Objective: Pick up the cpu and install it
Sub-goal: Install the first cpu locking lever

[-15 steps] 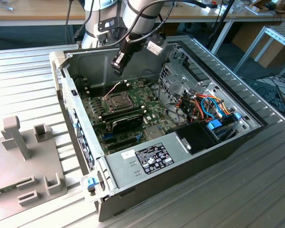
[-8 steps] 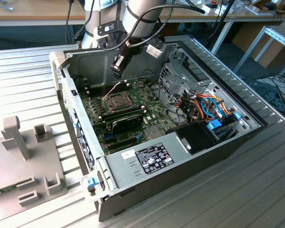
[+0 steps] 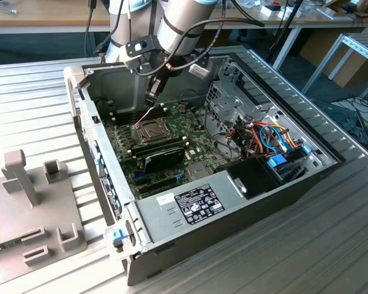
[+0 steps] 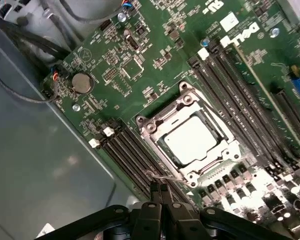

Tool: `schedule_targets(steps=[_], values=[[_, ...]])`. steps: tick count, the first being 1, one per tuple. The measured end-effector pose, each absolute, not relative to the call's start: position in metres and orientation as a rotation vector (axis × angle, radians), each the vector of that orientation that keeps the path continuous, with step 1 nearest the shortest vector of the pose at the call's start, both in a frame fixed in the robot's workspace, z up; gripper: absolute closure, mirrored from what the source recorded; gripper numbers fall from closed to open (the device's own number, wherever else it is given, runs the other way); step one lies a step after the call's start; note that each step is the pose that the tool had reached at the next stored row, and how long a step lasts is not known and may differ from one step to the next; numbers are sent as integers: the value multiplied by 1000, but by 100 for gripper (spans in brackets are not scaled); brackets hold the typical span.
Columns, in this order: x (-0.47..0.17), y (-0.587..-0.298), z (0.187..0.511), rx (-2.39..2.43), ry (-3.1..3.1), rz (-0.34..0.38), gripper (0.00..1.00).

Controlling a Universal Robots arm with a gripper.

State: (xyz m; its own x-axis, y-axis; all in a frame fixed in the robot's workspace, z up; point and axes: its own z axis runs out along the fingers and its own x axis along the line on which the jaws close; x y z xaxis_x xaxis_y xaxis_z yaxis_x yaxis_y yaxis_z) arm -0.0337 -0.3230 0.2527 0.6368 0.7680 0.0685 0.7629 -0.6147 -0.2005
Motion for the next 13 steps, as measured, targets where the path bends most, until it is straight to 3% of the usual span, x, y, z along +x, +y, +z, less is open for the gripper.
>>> schedule_targets(steps=[13], values=[[-33, -321, 240, -2646, -1255, 35, 89]])
